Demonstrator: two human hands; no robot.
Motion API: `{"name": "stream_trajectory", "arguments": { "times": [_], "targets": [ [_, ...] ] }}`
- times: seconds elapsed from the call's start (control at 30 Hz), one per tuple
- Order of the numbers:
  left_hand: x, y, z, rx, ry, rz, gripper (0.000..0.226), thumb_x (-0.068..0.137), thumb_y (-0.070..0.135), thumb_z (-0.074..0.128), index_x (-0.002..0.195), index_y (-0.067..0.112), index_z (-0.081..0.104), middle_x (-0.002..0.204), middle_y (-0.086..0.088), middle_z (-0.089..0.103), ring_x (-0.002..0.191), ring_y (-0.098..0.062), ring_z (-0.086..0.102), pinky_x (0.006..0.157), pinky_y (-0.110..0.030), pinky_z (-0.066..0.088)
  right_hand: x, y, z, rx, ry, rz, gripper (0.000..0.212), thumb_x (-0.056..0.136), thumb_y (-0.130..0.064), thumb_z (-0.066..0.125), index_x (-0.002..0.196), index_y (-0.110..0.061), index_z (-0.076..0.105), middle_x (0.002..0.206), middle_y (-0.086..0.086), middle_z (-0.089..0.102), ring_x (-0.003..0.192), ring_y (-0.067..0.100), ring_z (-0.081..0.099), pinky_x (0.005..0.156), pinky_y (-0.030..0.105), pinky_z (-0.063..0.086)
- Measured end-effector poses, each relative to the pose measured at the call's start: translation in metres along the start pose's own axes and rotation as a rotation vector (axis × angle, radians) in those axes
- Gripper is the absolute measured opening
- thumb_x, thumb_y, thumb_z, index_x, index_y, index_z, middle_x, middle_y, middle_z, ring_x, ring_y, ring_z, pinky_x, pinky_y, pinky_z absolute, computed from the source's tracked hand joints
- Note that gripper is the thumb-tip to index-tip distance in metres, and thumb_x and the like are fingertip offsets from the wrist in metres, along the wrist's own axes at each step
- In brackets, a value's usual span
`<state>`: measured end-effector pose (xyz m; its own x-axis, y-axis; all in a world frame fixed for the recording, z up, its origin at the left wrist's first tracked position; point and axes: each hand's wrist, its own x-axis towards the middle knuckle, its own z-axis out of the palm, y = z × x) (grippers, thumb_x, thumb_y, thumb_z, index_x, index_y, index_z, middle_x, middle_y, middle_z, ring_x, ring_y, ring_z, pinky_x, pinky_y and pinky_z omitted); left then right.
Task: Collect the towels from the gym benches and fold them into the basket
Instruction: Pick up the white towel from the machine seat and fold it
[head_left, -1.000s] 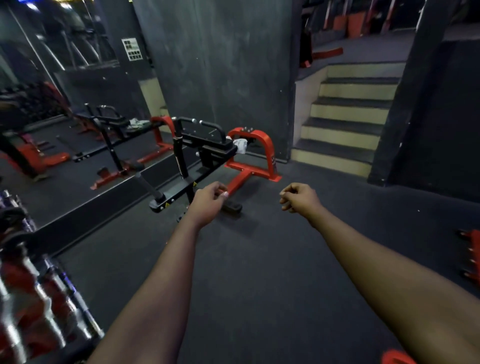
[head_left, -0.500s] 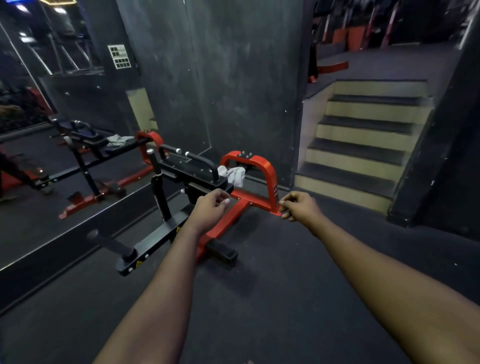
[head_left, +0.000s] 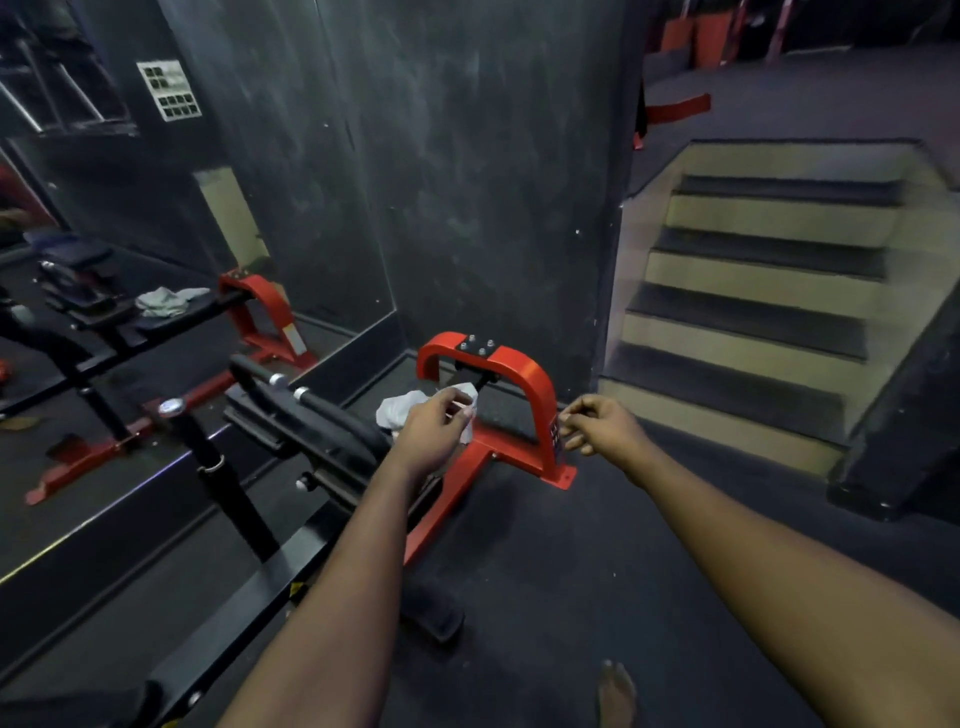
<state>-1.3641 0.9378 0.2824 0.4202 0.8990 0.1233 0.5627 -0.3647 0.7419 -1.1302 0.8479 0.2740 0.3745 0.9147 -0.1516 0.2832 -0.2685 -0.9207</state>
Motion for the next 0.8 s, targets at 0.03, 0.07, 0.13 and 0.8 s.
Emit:
{"name": "stream_trajectory", "arguments": {
  "times": [0.03,0.07,0.13,0.8],
  "targets": [
    [0.014,-0.002,0.003,0.007,0.006,-0.008,0.015,0.092,0.024,0.059,0.102,0.016,0.066,0.091,-0.002,0.073,0.083,-0.015,0.069,0.078,-0.027,0.05,0.018,-0.001,0.0,0.004,-0.018,0.006,0.013,0.091,-0.005,0.055,0.083,-0.013,0.061,0.076,0.009,0.067,0.056,0.017,0.061,0.046,0.021,0.042],
    [0.049,-0.01,0.012,0.021,0.016,-0.017,0.016,0.092,0.024,0.059,0.103,0.016,0.066,0.092,-0.002,0.073,0.084,-0.015,0.068,0.078,-0.026,0.049,0.06,0.004,-0.003,0.015,-0.033,-0.002,0.012,0.091,-0.004,0.055,0.084,-0.012,0.061,0.076,0.01,0.066,0.055,0.017,0.06,0.045,0.02,0.042],
    [0.097,-0.024,0.024,0.049,0.013,-0.047,0.017,0.091,0.026,0.058,0.104,0.019,0.066,0.094,0.002,0.073,0.085,-0.011,0.068,0.08,-0.026,0.049,0.121,0.009,-0.004,0.006,-0.074,-0.002,0.013,0.09,-0.003,0.055,0.083,-0.012,0.061,0.074,0.011,0.066,0.052,0.017,0.059,0.044,0.02,0.042],
    [0.404,-0.267,0.061,0.054,0.062,-0.701,0.019,0.087,0.022,0.063,0.103,0.013,0.065,0.096,-0.006,0.07,0.094,-0.022,0.064,0.075,-0.025,0.04,0.569,0.067,0.173,-0.291,-0.51,0.155,0.009,0.074,-0.016,0.074,0.078,-0.02,0.067,0.088,0.006,0.075,0.083,0.02,0.068,0.081,0.036,0.053]
  ]
}}
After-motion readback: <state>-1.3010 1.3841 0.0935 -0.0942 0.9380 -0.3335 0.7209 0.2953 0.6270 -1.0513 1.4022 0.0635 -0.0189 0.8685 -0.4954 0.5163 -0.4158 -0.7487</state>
